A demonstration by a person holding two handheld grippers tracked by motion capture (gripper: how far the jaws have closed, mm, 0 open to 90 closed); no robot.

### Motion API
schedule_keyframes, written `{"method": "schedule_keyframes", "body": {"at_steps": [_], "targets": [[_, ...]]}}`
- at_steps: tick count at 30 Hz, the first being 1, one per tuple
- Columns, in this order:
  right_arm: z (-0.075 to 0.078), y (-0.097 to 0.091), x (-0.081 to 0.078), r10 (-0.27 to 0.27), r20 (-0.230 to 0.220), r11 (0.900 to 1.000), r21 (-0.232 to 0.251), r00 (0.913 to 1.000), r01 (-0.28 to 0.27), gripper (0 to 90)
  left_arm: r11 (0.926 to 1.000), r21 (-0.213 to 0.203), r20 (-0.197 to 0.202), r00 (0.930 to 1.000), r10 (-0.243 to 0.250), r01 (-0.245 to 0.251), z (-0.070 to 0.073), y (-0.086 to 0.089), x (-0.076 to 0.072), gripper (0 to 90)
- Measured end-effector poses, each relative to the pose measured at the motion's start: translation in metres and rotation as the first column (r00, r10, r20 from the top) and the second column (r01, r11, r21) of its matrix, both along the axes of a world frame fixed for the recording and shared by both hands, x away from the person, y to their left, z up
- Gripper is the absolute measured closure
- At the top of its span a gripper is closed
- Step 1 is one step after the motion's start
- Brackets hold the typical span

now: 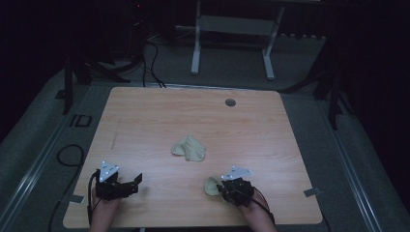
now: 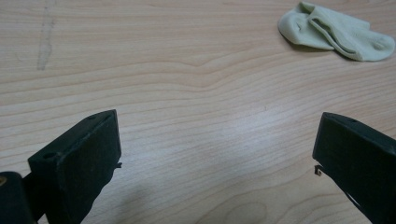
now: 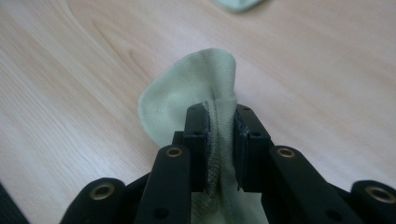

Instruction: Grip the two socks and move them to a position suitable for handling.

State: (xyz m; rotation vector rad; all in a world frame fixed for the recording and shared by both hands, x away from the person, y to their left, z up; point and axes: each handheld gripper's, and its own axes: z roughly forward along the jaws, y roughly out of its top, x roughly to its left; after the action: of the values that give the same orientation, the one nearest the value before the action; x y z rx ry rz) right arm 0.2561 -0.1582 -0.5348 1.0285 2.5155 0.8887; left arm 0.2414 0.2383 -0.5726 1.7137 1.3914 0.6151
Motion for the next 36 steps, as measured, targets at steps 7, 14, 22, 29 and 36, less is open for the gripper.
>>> {"method": "schedule_keyframes", "body": {"at_steps": [7,14,22,29,36], "targets": [[-0.018,0.003,0.003,0.007,-0.040,0.9997,-0.023,0.9992,-0.008,59.6,0.9999,0.000,0.004,0.9999,-0.011,0.011,0.001,-0.001,0.000,1.0],[-0.022,0.009,0.001,0.014,-0.016,0.9991,-0.039,0.9998,-0.015,39.2,0.9967,0.031,0.007,0.9971,-0.076,0.076,0.010,-0.013,-0.004,1.0],[-0.025,0.017,0.004,-0.024,-0.015,0.9991,-0.037,0.9996,0.023,23.8,0.9780,0.027,0.027,0.9778,-0.208,0.207,0.019,-0.044,-0.009,1.0],[-0.011,0.017,0.000,-0.007,-0.029,1.0000,0.006,0.9996,0.007,23.4,0.9197,0.024,0.066,0.9174,-0.393,0.392,0.028,-0.083,-0.012,12.5],[0.008,0.009,-0.019,0.075,-0.005,0.9972,0.000,0.9972,-0.075,57.5,0.7820,0.056,0.090,0.7769,-0.623,0.621,0.035,-0.123,-0.018,59.6]]}}
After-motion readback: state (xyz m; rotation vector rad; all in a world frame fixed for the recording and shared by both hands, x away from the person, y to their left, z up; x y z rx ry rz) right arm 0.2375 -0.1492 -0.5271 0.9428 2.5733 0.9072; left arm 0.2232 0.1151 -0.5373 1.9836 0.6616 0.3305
